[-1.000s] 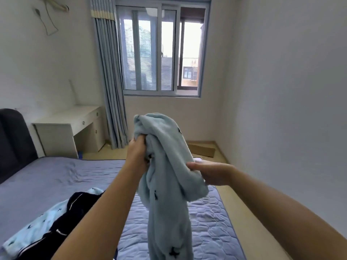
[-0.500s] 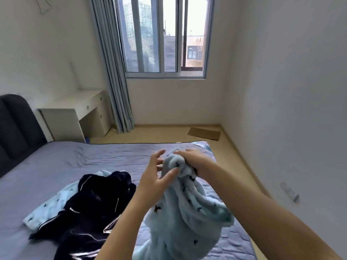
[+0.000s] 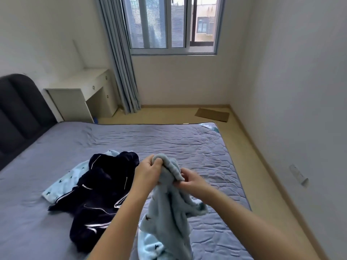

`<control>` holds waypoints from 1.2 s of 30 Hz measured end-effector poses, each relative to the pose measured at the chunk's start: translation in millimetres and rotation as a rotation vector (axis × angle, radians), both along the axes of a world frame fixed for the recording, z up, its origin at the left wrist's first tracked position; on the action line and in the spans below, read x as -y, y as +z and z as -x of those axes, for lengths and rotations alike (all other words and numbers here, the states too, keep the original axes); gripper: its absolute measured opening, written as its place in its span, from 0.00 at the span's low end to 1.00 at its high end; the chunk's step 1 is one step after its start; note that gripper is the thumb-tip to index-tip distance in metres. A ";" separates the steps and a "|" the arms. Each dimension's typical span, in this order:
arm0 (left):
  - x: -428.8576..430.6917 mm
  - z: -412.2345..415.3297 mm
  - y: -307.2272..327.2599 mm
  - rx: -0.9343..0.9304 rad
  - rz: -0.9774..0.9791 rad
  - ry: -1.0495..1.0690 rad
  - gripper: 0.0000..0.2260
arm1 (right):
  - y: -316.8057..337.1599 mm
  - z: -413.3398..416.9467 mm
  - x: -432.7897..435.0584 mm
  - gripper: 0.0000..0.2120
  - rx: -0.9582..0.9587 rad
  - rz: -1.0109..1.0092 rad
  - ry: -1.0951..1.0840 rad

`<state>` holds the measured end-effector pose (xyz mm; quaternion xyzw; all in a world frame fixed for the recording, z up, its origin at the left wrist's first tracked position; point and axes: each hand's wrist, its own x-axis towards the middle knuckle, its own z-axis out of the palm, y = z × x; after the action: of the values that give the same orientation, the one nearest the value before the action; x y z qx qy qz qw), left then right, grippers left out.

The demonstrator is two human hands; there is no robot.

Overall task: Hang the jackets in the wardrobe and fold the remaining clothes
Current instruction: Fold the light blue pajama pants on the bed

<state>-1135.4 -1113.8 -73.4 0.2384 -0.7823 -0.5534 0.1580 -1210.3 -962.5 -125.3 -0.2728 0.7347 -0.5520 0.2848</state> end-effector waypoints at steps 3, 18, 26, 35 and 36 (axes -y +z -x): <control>3.5 10.6 16.3 -0.050 0.365 -0.010 0.09 | -6.1 3.7 8.8 0.05 -0.201 0.011 -0.114; 68.5 51.9 187.3 0.018 1.676 -0.305 0.11 | 73.6 69.3 -26.2 0.11 -0.861 -0.865 0.307; 130.8 44.3 249.0 0.279 1.636 0.017 0.10 | 141.2 103.6 -73.8 0.14 -0.859 -1.071 0.101; 163.2 22.4 243.8 0.484 1.812 -0.019 0.14 | 266.7 140.3 -48.8 0.07 -1.175 -0.541 -0.096; 165.4 18.7 242.5 0.506 1.858 -0.057 0.17 | 277.2 142.2 -52.0 0.06 -1.181 -0.571 -0.061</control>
<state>-1154.2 -1279.2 169.0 0.1114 -0.9247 0.3511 0.0967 -1352.5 -910.5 151.9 -0.4229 0.8924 -0.1006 -0.1210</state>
